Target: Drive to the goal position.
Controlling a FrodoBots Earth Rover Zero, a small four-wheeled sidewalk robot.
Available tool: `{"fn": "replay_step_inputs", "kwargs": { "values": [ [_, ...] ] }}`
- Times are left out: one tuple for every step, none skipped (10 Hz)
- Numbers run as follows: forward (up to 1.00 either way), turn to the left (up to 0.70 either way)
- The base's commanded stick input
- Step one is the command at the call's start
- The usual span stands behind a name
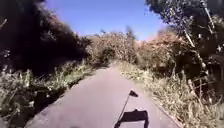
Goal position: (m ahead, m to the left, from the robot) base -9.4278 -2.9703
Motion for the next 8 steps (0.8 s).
{"fn": "replay_step_inputs", "kwargs": {
  "values": [
    [1.0,0.0],
    [1.0,0.0],
    [1.0,0.0],
    [1.0,0.0],
    [1.0,0.0],
    [1.0,0.0],
    [1.0,0.0],
    [1.0,0.0]
  ]
}}
